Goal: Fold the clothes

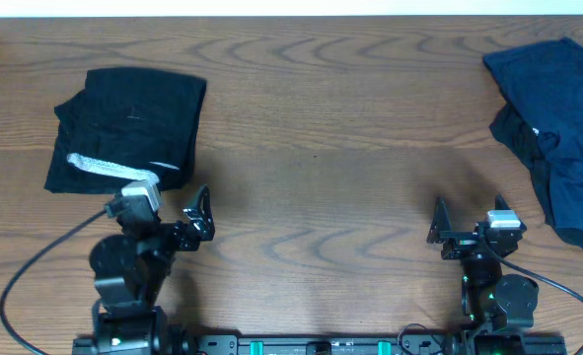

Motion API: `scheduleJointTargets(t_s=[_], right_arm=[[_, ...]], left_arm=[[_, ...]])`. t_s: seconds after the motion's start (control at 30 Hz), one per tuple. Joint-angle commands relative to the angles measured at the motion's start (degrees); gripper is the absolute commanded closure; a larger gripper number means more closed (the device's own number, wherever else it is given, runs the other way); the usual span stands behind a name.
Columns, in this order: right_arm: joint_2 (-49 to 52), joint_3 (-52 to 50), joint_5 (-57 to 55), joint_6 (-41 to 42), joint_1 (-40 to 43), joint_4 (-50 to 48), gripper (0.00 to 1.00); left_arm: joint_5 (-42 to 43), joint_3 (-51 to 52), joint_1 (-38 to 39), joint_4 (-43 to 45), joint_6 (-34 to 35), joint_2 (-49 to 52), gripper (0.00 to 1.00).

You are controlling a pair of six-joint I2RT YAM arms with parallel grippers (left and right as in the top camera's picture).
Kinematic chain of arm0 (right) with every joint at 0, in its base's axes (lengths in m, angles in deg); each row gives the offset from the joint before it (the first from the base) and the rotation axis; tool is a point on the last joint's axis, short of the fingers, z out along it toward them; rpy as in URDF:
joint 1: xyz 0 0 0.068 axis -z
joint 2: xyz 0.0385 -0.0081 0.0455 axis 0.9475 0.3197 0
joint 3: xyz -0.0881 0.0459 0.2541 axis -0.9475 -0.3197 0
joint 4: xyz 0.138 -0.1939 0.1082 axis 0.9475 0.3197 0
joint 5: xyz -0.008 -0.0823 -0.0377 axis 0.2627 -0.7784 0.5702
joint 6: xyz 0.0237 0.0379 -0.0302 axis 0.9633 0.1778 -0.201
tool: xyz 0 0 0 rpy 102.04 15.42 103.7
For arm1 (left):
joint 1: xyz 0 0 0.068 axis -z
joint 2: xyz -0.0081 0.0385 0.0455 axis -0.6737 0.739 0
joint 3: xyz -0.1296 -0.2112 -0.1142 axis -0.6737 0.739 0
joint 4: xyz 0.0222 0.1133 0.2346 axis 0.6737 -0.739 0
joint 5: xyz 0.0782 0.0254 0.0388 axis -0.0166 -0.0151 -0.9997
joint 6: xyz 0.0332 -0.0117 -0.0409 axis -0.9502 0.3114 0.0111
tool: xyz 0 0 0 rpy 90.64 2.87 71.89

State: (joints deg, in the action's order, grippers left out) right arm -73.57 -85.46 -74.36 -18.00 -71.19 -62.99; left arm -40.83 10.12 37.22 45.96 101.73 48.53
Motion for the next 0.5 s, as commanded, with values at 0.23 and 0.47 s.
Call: scheduleJointTargets(t_s=[0.23,0.47], right_arm=[[-0.4,-0.1,0.0,-1.1,0.5,0.2,0.01],[-0.4,-0.1,0.0,-1.1,0.5,0.2,0.01]], left_arm=[[-8.0,13.7,0.1,13.8,-0.5,-8.8,0.02],[-17.0,15.3,1.5,13.7,-0.5,-10.2,0.02]])
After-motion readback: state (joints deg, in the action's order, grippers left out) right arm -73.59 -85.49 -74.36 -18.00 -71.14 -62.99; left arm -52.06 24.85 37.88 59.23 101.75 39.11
